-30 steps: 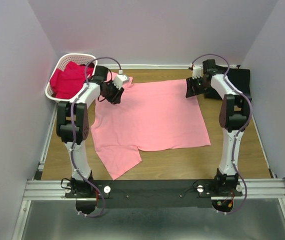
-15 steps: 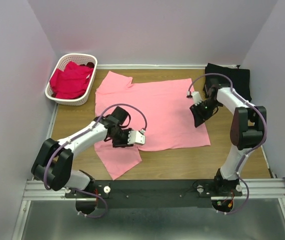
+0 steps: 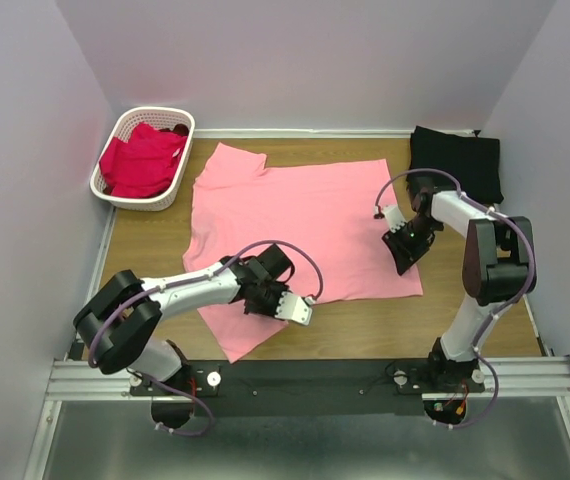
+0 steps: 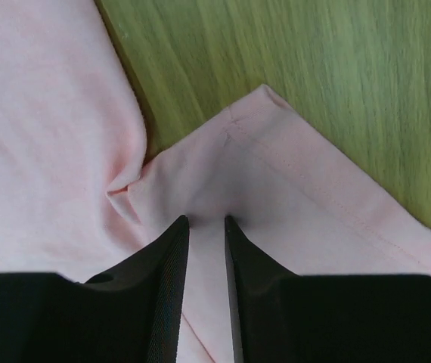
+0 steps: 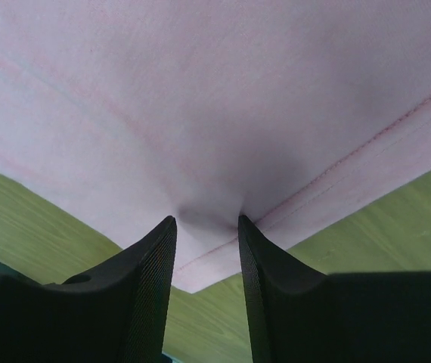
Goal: Fold and stack the t-shirts
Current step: Flatten the tshirt out
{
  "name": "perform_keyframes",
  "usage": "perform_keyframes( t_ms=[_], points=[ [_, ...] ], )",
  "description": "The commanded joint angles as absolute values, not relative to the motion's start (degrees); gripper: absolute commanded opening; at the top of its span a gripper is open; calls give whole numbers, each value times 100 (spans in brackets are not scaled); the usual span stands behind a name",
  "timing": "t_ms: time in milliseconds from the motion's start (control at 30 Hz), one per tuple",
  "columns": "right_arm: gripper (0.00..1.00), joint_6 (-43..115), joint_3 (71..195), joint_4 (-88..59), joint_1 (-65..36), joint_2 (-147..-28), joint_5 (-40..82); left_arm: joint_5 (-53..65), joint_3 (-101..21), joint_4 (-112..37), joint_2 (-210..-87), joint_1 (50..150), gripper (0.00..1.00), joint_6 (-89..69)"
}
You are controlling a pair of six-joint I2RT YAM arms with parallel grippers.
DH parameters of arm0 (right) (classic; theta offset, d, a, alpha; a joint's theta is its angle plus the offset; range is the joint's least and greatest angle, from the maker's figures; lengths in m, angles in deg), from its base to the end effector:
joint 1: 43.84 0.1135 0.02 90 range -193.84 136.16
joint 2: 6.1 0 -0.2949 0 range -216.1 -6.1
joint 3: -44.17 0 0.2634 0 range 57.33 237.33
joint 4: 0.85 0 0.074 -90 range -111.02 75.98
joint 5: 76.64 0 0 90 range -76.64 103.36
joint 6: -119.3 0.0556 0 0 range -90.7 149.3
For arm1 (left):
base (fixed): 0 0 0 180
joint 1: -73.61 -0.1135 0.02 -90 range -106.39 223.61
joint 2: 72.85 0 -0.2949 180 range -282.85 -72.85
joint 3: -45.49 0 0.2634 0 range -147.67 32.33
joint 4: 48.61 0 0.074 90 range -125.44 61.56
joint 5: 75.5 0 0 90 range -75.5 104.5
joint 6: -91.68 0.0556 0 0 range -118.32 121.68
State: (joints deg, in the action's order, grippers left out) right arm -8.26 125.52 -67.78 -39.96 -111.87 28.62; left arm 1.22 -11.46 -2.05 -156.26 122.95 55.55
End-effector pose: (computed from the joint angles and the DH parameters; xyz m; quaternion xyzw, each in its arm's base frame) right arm 0.3352 0.0374 0.1608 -0.3492 0.9275 0.1305 0.0273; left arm 0.1593 -0.2051 0.1666 0.7806 0.5968 -0.1085 0.1511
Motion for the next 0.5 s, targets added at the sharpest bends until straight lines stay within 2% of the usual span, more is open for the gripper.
perform_keyframes(
  t_ms=[0, 300, 433, 467],
  points=[
    [46, -981, 11984, -6614, -3980, -11131, 2312, 44, -898, -99, -15767, 12721, 33, 5319],
    [47, -1122, 11534, -6833, -3980, -10480, 2056, -343, -1030, 191, -15406, 13592, 33, 5134],
    [54, -1104, 11963, -7246, -4006, -10287, 2432, -387, -1179, 410, -15248, 13523, 34, 5116],
    [56, -1043, 12382, -7447, -4023, -10199, 2573, -396, -1353, 481, -15178, 13418, 34, 5160]
  ],
)
